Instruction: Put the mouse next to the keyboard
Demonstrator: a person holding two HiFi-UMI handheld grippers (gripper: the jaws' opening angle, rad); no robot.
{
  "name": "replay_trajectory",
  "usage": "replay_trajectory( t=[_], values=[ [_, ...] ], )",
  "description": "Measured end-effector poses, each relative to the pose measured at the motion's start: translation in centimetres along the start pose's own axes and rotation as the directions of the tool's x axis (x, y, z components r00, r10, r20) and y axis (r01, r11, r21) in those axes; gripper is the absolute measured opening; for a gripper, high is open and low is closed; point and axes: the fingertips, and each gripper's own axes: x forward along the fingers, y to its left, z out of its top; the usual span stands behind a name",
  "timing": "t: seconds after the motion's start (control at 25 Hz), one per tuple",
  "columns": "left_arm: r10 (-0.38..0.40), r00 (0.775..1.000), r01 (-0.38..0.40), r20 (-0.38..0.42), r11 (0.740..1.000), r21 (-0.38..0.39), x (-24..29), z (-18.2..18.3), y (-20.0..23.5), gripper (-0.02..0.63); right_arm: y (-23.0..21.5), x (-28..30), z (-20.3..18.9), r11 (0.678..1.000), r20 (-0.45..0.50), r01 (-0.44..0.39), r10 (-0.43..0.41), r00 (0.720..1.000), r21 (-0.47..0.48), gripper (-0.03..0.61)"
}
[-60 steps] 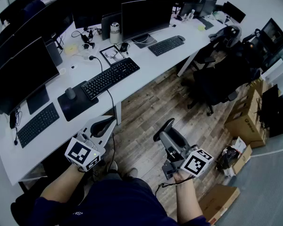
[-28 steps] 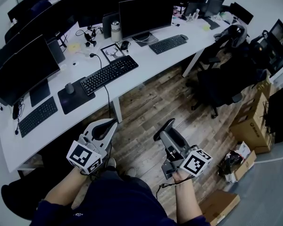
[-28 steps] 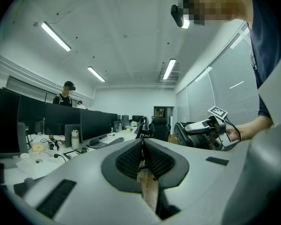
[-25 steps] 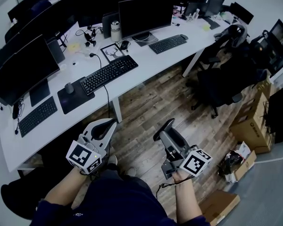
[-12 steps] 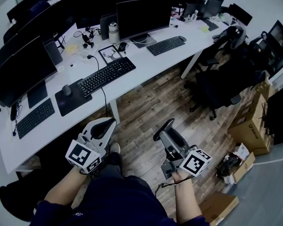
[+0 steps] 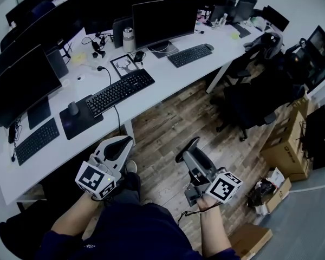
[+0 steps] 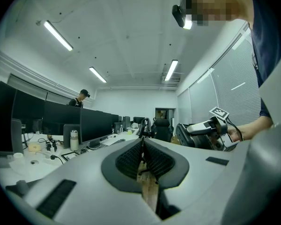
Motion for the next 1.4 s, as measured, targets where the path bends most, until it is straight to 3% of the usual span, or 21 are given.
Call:
replay_trajectory(
  t=[1.4],
  values=[
    [-0.048,0.997,0.043,-0.057,0.996,-0.076,12.3,-2.2,18.7,0.038,-7.3,20.7,4.9,0.996,-0.064,0.072,-0.069,0.996,0.047,0.255]
  ],
)
